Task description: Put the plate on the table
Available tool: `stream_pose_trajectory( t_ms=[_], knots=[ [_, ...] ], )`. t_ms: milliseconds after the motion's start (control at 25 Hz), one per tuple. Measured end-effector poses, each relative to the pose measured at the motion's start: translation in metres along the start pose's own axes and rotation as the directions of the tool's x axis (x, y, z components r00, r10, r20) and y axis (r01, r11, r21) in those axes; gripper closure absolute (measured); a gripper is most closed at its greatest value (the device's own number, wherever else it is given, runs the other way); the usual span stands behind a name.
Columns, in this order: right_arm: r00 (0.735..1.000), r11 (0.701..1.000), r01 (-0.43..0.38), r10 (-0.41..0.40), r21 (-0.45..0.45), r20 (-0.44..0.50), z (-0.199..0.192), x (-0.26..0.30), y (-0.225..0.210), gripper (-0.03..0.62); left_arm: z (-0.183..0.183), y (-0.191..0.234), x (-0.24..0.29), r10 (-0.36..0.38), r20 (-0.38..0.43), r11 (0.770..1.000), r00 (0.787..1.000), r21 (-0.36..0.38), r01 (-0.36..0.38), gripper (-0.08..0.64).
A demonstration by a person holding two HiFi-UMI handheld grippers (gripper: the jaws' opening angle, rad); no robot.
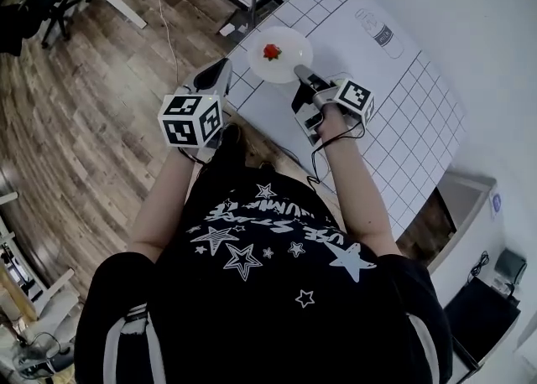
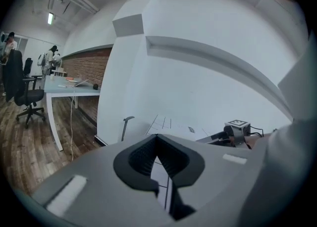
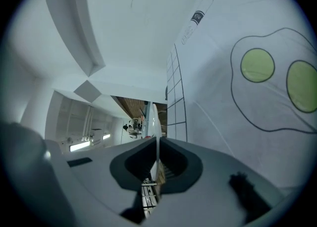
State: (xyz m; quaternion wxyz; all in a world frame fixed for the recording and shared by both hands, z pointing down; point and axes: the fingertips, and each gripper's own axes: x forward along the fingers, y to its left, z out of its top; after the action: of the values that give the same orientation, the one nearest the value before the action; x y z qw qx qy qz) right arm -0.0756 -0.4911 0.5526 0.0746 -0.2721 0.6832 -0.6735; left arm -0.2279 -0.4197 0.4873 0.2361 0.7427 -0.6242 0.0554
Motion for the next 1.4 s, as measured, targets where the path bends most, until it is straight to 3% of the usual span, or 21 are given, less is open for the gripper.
stream_pose_trajectory(
  t_ms=[440,880,1120,1400],
  knots=[
    [0.998,0.998,0.065,-0.066,0.024,0.022,-0.003,0.054,-0.02,0.571,0.014,0.049,0.04,-0.077,-0.058,0.997,0.995,0.011,0.078,0.551],
    [0.987,0.989,0.141,-0.143,0.043,0.072,0.0,0.066,-0.046,0.572,0.012,0.069,0.071,-0.169,-0.129,0.984,0.977,0.029,0.174,0.551],
    [0.976,0.98,0.199,-0.197,-0.018,0.09,0.0,0.065,-0.047,0.572,0.012,0.071,0.077,-0.206,-0.14,0.976,0.969,0.039,0.213,0.551],
    [0.941,0.942,0.328,-0.319,-0.074,0.112,-0.003,0.065,-0.052,0.563,0.014,0.071,0.079,-0.24,-0.138,0.967,0.961,0.058,0.25,0.551]
  ],
)
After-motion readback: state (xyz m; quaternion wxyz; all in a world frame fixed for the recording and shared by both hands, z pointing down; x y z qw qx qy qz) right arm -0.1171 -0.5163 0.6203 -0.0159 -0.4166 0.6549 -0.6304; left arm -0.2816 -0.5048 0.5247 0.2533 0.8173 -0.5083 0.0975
